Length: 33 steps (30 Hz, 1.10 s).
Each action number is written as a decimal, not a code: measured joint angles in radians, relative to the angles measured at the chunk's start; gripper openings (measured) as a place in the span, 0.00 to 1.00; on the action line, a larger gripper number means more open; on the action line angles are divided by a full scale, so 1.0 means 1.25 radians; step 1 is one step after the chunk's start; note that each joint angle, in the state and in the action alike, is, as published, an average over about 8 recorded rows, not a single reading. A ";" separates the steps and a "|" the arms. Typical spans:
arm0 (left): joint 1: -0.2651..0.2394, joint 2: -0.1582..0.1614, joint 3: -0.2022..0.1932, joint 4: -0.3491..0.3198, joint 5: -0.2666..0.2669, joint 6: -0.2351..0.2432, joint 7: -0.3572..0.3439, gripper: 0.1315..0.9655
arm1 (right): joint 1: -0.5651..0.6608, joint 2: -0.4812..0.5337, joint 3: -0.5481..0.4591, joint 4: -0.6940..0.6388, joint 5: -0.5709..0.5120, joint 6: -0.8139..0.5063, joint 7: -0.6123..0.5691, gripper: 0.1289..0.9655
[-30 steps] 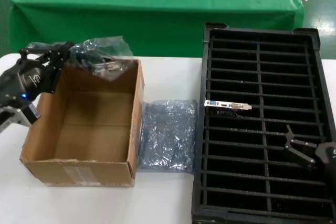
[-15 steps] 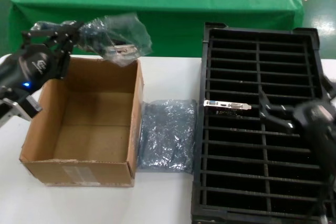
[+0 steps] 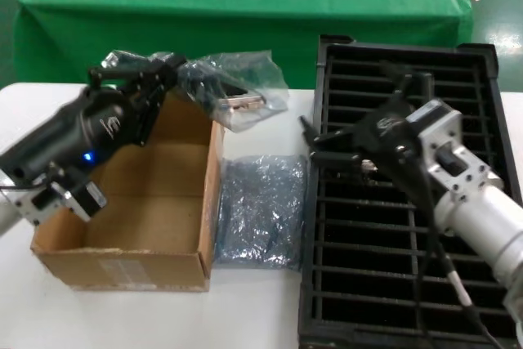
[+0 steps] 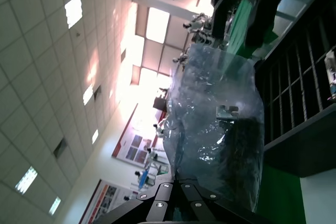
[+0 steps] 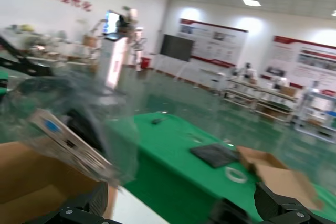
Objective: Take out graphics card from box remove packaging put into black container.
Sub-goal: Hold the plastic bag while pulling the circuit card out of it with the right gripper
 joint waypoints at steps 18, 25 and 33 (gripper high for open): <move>0.001 0.030 0.016 -0.003 0.010 0.021 0.061 0.01 | 0.140 -0.011 -0.151 -0.029 0.020 -0.015 0.016 0.84; -0.020 0.043 0.012 0.022 0.010 0.017 0.093 0.01 | 0.148 -0.008 -0.167 -0.014 0.035 -0.008 -0.001 0.71; -0.043 0.056 0.010 0.051 0.012 0.013 0.124 0.01 | 0.144 -0.011 -0.171 -0.004 0.060 -0.010 -0.044 0.55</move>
